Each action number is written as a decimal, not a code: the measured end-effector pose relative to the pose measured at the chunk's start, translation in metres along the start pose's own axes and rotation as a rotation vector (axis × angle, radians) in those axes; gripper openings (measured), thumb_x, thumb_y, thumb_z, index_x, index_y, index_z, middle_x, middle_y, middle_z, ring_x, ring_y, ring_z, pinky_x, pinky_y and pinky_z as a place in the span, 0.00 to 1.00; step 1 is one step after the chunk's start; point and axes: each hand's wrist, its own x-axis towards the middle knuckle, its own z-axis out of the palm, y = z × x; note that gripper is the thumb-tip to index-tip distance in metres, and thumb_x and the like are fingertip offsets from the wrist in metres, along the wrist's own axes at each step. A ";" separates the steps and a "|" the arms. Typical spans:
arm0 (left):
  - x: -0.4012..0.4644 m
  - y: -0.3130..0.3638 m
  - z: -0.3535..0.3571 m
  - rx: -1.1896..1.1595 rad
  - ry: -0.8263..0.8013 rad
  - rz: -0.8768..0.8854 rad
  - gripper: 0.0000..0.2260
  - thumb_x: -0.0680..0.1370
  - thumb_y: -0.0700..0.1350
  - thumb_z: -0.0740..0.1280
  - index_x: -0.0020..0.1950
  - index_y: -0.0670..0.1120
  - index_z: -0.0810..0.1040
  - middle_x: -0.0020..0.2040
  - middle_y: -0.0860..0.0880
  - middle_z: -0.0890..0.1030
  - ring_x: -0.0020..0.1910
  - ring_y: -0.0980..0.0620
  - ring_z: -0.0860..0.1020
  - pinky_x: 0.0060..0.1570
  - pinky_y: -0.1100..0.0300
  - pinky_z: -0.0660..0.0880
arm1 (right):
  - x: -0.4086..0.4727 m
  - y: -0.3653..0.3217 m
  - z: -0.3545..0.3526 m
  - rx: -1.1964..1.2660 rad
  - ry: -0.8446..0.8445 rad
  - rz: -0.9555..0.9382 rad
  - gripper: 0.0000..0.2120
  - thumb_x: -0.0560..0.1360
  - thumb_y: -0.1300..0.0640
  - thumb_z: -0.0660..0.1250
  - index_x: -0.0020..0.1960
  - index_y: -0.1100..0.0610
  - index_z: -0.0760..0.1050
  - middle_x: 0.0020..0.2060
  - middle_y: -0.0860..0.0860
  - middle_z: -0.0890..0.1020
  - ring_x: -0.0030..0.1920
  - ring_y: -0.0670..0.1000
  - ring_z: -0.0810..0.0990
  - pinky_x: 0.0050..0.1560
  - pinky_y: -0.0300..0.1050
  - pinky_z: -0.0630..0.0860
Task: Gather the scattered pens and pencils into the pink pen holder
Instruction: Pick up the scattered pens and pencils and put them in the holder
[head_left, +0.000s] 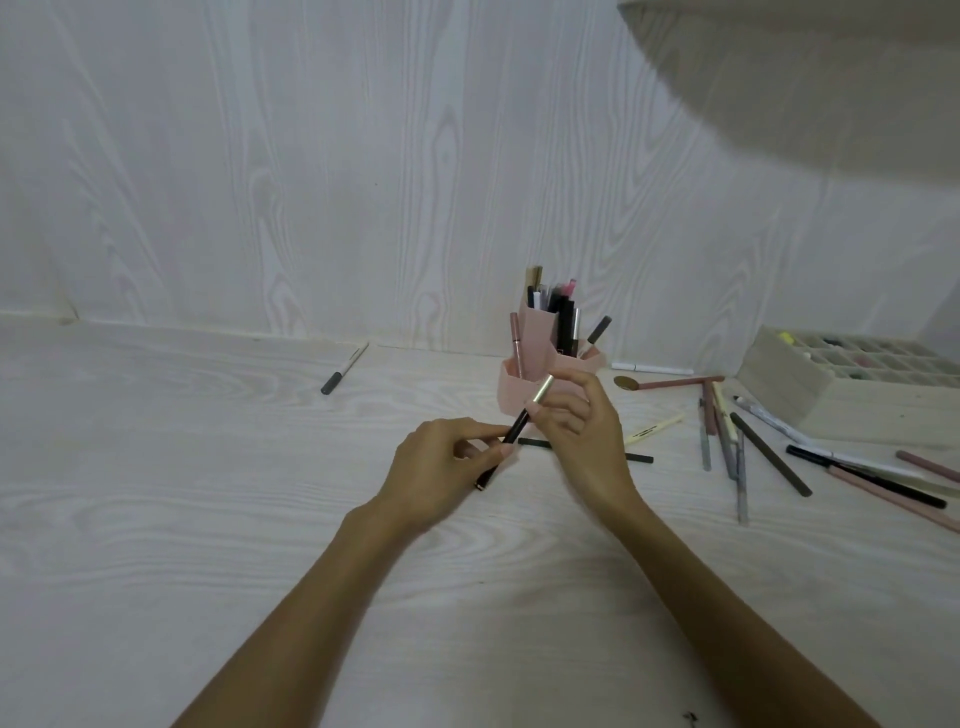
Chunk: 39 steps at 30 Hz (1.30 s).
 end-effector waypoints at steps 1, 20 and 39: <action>-0.001 0.001 0.001 0.035 0.006 0.008 0.07 0.71 0.66 0.64 0.48 0.75 0.75 0.44 0.71 0.79 0.43 0.71 0.77 0.43 0.66 0.71 | -0.001 0.002 -0.002 0.003 0.014 0.007 0.17 0.72 0.60 0.71 0.58 0.51 0.71 0.49 0.49 0.81 0.45 0.42 0.81 0.46 0.34 0.77; 0.045 -0.060 -0.072 0.360 0.596 -0.515 0.10 0.77 0.50 0.66 0.50 0.46 0.82 0.50 0.43 0.82 0.55 0.41 0.76 0.54 0.51 0.71 | 0.005 0.034 -0.056 -0.020 0.313 0.230 0.15 0.74 0.58 0.69 0.59 0.53 0.69 0.45 0.54 0.81 0.49 0.55 0.82 0.56 0.48 0.77; 0.090 0.043 0.015 0.028 0.509 -0.029 0.06 0.75 0.54 0.69 0.48 0.57 0.75 0.46 0.55 0.84 0.41 0.60 0.81 0.38 0.64 0.70 | 0.005 0.034 -0.055 -0.082 0.318 0.204 0.17 0.74 0.57 0.69 0.60 0.54 0.70 0.42 0.50 0.80 0.41 0.44 0.77 0.41 0.32 0.70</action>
